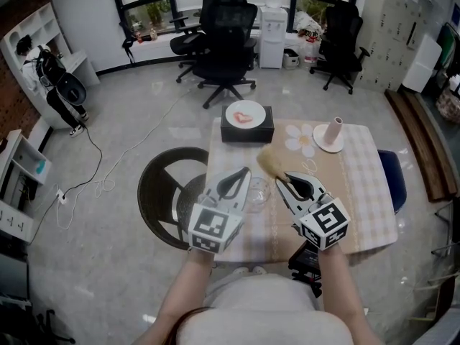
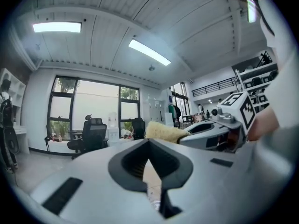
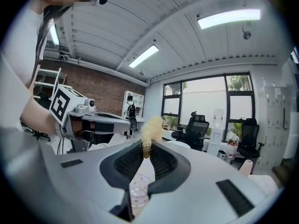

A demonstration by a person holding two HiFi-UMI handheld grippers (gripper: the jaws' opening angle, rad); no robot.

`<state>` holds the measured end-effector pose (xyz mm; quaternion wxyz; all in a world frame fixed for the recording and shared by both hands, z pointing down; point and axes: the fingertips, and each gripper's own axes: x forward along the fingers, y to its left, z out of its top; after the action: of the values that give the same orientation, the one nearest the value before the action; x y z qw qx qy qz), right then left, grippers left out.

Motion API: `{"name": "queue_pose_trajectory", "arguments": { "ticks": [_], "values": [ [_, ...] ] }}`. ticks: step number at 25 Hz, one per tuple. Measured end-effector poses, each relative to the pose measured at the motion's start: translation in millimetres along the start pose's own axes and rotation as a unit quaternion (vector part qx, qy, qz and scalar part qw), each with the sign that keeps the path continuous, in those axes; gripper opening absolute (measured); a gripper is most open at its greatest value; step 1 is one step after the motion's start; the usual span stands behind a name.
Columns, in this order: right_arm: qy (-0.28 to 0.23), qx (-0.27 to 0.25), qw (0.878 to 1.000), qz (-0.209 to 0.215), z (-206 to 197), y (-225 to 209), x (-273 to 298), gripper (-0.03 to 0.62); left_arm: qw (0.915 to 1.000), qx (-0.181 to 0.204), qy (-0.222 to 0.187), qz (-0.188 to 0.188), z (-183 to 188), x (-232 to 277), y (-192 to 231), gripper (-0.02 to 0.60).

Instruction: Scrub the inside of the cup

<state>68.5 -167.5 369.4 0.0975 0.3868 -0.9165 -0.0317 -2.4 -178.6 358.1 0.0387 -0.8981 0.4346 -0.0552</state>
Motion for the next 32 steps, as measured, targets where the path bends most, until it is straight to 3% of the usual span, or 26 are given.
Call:
{"name": "queue_pose_trajectory", "arguments": {
  "ticks": [7,11,32],
  "values": [
    [-0.004,0.024,1.000,0.005,15,-8,-13,0.048,0.9999,-0.005,-0.011,0.004,13,-4,1,0.012],
    [0.001,0.012,1.000,0.012,18,-2,-18,0.048,0.9999,-0.003,-0.013,0.002,18,-3,-3,0.012],
    [0.006,0.032,0.999,0.013,12,6,-29,0.048,0.9995,0.024,-0.002,-0.019,20,-3,-21,0.012]
  ]
}}
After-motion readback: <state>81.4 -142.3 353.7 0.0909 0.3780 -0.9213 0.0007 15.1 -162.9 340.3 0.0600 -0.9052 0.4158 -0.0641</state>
